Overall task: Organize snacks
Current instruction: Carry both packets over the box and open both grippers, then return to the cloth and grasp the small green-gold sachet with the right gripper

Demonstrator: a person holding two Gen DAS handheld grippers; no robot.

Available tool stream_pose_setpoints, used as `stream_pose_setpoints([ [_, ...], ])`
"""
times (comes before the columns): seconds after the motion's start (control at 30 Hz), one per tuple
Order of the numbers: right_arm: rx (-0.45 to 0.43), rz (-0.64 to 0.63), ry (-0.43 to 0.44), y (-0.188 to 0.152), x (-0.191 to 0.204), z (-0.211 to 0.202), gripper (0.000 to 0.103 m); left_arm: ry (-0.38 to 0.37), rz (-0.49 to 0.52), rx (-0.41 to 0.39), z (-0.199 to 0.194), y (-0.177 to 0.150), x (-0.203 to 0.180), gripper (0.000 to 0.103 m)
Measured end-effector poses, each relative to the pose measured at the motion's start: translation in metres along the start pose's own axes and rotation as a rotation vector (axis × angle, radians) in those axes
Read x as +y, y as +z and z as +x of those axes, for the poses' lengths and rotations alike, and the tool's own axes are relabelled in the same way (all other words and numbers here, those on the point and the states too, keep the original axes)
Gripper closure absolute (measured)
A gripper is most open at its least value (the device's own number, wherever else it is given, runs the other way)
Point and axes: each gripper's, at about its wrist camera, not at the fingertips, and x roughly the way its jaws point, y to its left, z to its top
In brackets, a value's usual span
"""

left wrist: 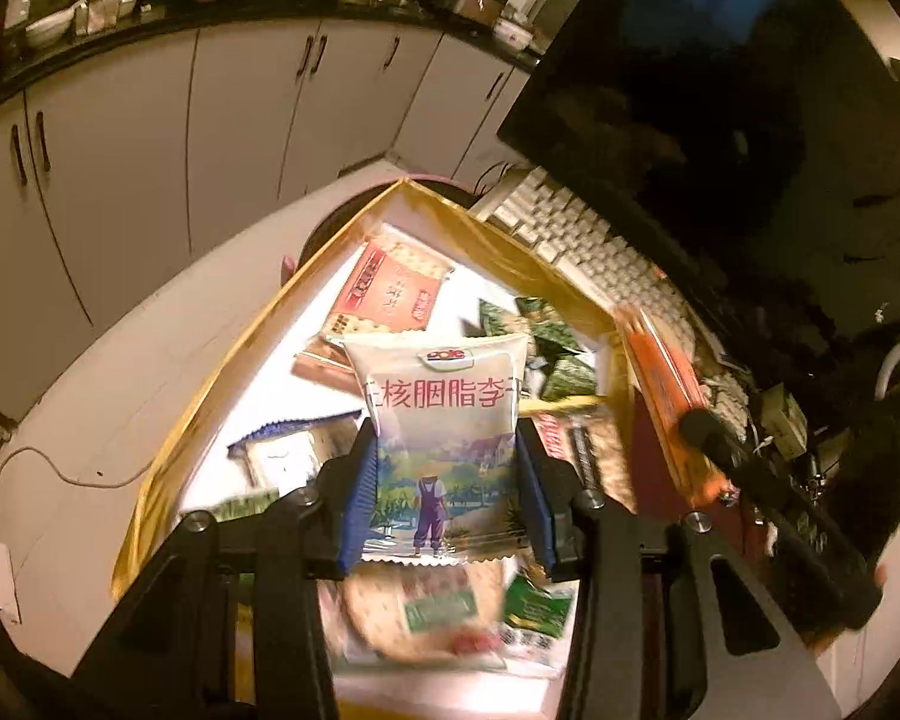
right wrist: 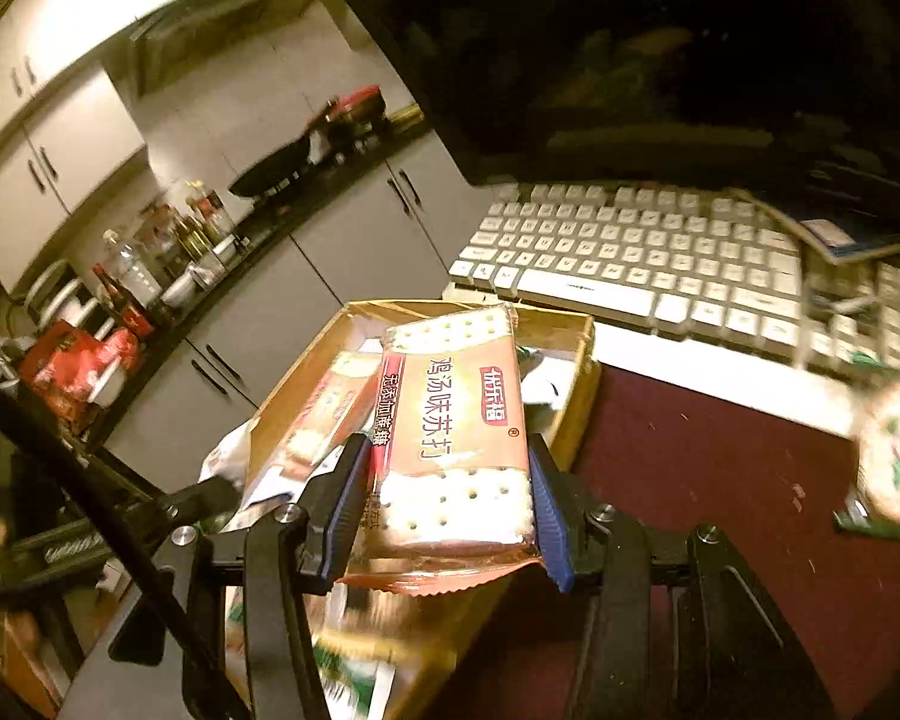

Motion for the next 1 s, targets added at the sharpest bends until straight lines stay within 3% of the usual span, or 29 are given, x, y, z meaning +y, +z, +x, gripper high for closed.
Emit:
stream_pose_setpoints([
  [0.23, 0.062, 0.013, -0.039, 0.003, -0.002, 0.028, 0.053, 0.029, 0.035, 0.042, 0.031, 0.011, 0.001, 0.058],
  [0.37, 0.062, -0.032, -0.063, 0.001, 0.004, 0.032, 0.049, 0.059, 0.104, 0.072, 0.047, 0.006, -0.004, 0.056],
  [0.43, 0.065, -0.042, -0.039, 0.003, 0.006, 0.031, 0.044, 0.059, 0.101, 0.075, 0.047, 0.004, -0.002, 0.051],
  [0.47, 0.054, -0.038, -0.025, 0.005, 0.005, 0.027, 0.042, 0.046, 0.091, 0.072, 0.044, 0.004, 0.000, 0.050],
  [0.53, 0.013, -0.030, -0.008, 0.008, 0.004, 0.013, 0.034, 0.038, 0.076, 0.049, 0.037, 0.004, 0.002, 0.035],
  [0.57, -0.003, -0.024, -0.003, 0.009, 0.002, 0.006, 0.030, 0.045, 0.072, 0.027, 0.031, 0.003, 0.002, 0.032],
  [0.77, -0.059, -0.005, 0.013, -0.021, -0.021, -0.049, 0.030, 0.071, 0.153, -0.047, -0.001, -0.017, -0.021, 0.031],
  [0.87, -0.056, 0.042, -0.012, -0.040, -0.050, -0.070, 0.030, 0.037, 0.228, -0.088, -0.017, -0.037, -0.047, 0.029],
  [1.0, -0.094, 0.114, -0.107, -0.051, -0.094, -0.097, 0.030, -0.062, 0.302, -0.059, -0.019, -0.061, -0.086, 0.025],
])
